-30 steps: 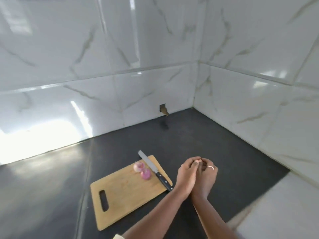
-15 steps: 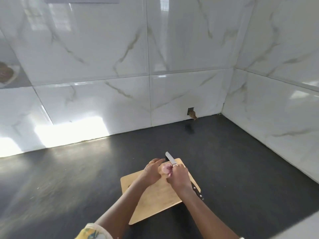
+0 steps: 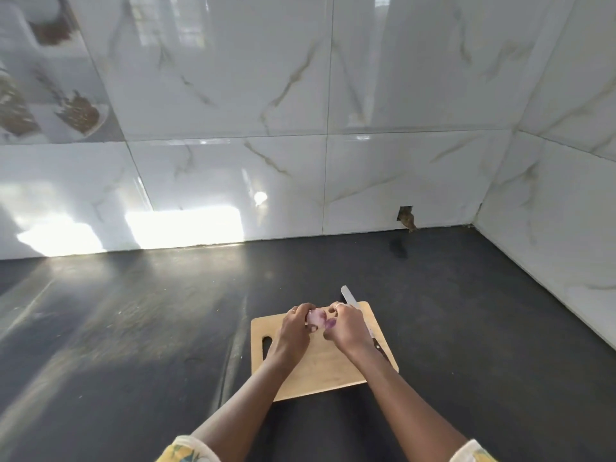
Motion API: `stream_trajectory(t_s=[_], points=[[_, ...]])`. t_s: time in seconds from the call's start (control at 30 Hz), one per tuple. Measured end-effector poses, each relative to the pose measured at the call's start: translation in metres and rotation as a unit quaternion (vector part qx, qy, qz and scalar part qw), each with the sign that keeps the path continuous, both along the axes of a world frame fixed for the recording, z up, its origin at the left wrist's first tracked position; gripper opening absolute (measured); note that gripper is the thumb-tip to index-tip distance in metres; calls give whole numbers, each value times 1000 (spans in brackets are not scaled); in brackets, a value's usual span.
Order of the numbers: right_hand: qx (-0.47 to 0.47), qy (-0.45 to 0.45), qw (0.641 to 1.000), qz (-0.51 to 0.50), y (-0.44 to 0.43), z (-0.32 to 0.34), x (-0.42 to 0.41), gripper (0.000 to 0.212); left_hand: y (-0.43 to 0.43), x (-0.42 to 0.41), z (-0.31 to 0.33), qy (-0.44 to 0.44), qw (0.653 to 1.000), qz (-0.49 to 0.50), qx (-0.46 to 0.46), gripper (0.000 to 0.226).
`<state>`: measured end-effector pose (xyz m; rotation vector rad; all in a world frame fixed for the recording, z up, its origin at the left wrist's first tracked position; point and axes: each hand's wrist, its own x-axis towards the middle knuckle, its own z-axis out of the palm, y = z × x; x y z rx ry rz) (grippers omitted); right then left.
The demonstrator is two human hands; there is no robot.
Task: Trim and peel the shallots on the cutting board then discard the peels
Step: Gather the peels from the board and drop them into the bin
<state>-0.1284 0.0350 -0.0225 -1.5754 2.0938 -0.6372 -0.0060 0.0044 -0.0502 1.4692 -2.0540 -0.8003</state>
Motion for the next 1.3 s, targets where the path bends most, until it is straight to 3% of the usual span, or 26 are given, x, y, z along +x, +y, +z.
stream_trajectory(t_s=[0.37,0.47,0.6,0.73,0.87,1.03,1.3], points=[[-13,-13,999,40,3,1,16,34,26,26,-1,38,994,94,53,15],[6,-16,998,55,4,1,12,39,26,24,3,24,993,96,66,35],[48,-10,996,68,4,5,0,64,28,23,6,8,992,92,85,58],[63,40,997,-21,10,10,-19,48,28,20,6,-2,994,80,76,62],[114,106,984,-92,28,8,-32,34,28,17,5,12,994,91,56,51],[93,68,986,-119,36,2,-33,24,33,16,1,76,987,120,69,43],[57,51,990,-122,43,0,-13,22,35,15,0,78,985,123,88,50]])
